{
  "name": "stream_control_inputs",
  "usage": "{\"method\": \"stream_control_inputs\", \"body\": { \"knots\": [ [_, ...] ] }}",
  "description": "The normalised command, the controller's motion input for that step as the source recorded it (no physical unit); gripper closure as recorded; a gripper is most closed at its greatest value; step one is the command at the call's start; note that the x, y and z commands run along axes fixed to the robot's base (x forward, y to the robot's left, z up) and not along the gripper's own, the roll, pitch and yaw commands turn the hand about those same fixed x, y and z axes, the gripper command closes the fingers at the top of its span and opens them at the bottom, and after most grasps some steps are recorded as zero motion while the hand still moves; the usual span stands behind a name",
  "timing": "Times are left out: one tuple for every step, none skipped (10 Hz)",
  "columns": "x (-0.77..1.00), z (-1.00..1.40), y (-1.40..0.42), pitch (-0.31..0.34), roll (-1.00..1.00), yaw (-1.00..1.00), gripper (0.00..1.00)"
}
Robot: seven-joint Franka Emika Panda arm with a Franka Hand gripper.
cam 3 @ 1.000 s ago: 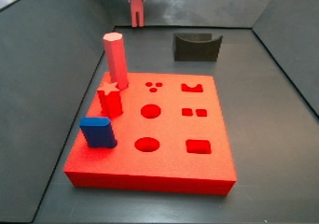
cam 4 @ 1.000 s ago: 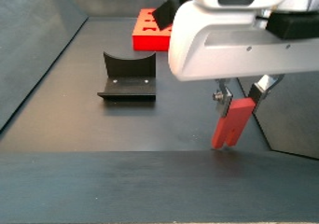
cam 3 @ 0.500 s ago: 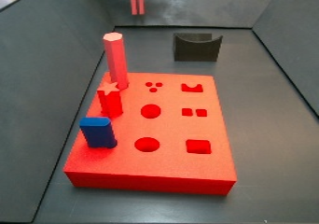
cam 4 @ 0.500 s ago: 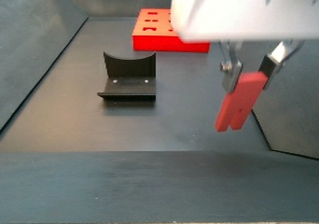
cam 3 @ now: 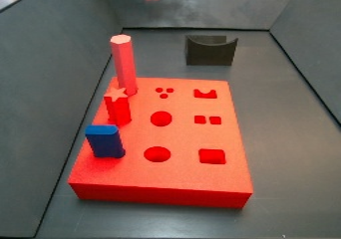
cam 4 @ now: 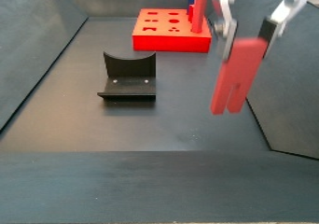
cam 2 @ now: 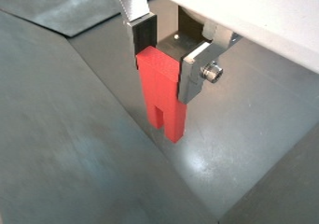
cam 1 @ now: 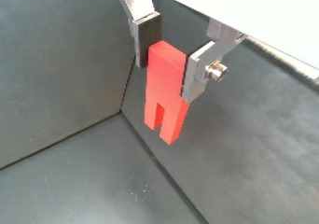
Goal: Pick up the double-square object. Move up. Move to above the board. Insert the double-square object.
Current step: Move to above the board.
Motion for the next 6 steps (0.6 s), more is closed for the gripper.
{"method": "stream_control_inputs", "body": {
  "knots": [
    [0.13, 1.0, -0.05, 0.107, 0.12, 0.04, 1.0],
    [0.12, 1.0, -0.05, 0.104, 0.12, 0.04, 1.0],
    [0.11, 1.0, -0.05, 0.103, 0.12, 0.04, 1.0],
    [0.09, 1.0, -0.05, 0.099, 0.12, 0.05, 1.0],
    [0.08, 1.0, -0.05, 0.096, 0.12, 0.05, 1.0],
    [0.07, 1.0, -0.05, 0.097, 0.12, 0.05, 1.0]
  ]
}}
